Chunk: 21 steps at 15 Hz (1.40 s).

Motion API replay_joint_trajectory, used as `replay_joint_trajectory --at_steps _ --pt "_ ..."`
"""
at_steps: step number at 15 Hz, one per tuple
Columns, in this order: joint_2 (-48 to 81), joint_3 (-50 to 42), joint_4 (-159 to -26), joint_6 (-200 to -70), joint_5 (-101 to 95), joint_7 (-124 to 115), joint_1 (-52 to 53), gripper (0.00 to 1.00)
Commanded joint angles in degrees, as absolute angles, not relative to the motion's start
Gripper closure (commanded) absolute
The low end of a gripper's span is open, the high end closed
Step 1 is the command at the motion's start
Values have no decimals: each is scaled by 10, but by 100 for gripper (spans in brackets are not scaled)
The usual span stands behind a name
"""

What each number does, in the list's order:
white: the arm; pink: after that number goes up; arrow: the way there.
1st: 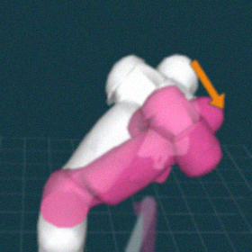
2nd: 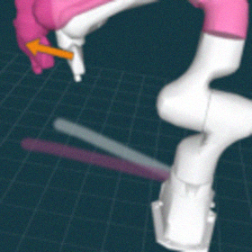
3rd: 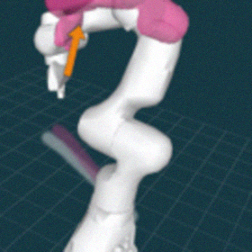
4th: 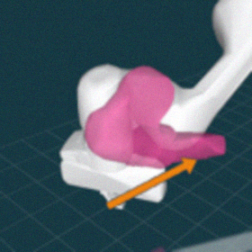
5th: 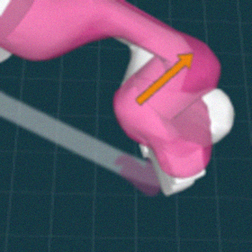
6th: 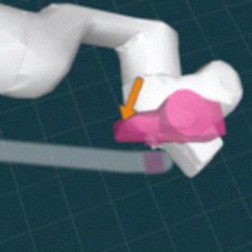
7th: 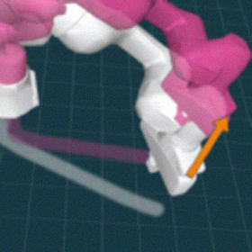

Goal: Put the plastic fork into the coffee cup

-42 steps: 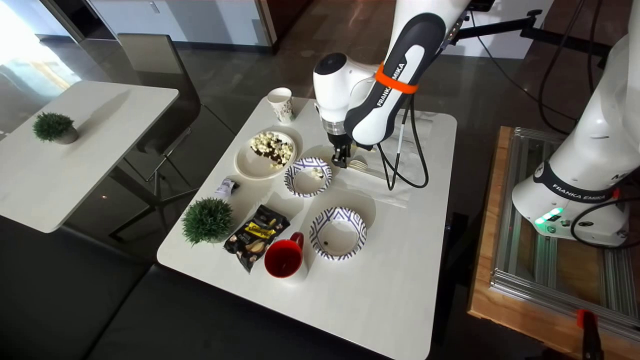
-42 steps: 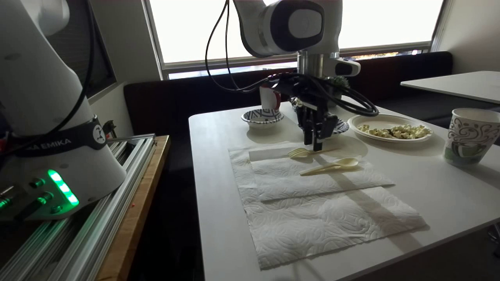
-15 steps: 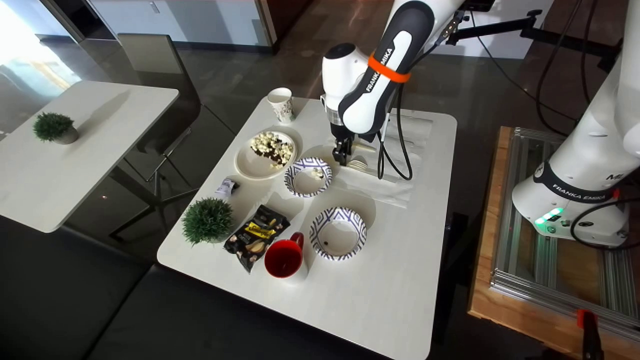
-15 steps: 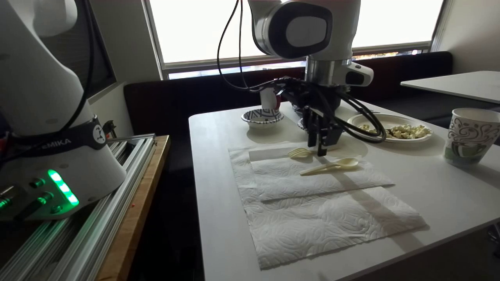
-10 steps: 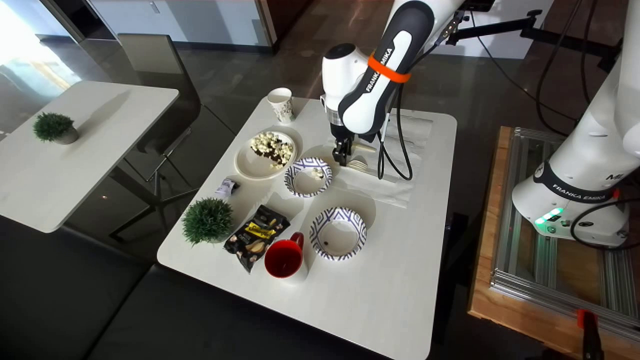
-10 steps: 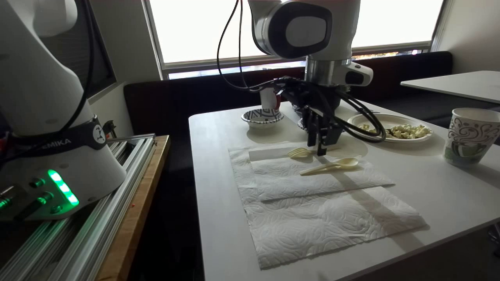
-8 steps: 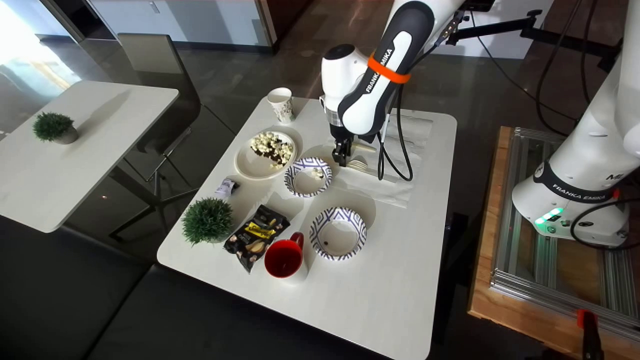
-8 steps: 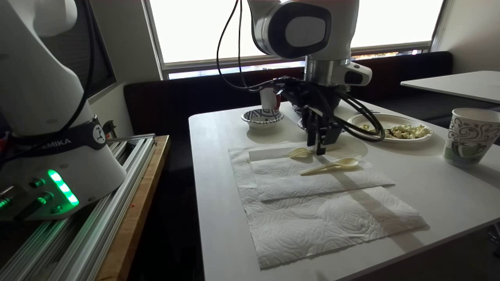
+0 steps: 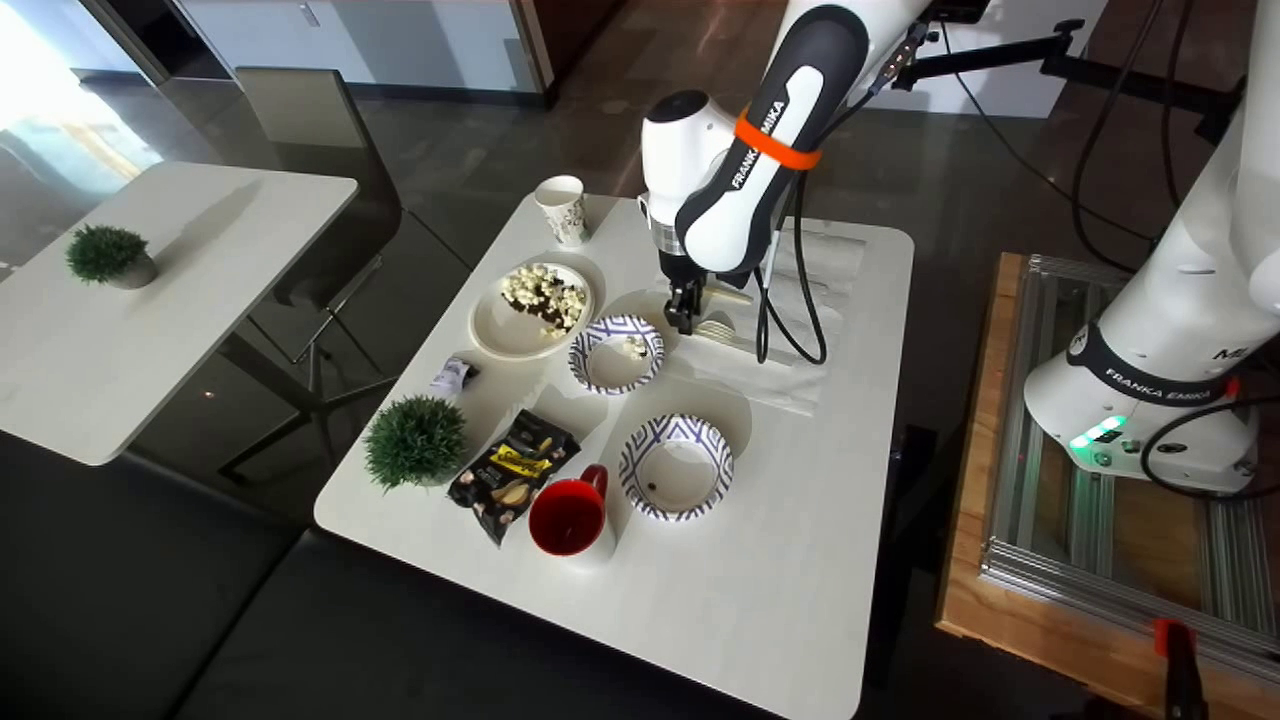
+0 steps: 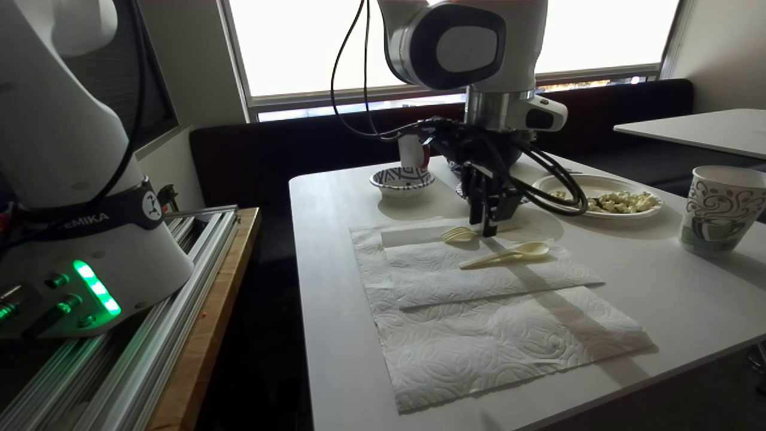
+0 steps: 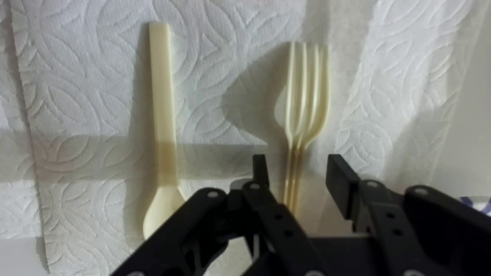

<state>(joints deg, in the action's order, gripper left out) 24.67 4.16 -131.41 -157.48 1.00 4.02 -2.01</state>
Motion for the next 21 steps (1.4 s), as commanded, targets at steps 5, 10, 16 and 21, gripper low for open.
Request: replay_joint_trajectory --at_steps 5,10,16,21 --pt "256 36 -1308 -1576 12 37 -12 60" --pt "259 33 -1307 -1576 8 34 -8 66" --pt "258 31 -1310 -1578 6 33 -5 77" --pt "246 27 -1319 -1578 3 33 -4 97"
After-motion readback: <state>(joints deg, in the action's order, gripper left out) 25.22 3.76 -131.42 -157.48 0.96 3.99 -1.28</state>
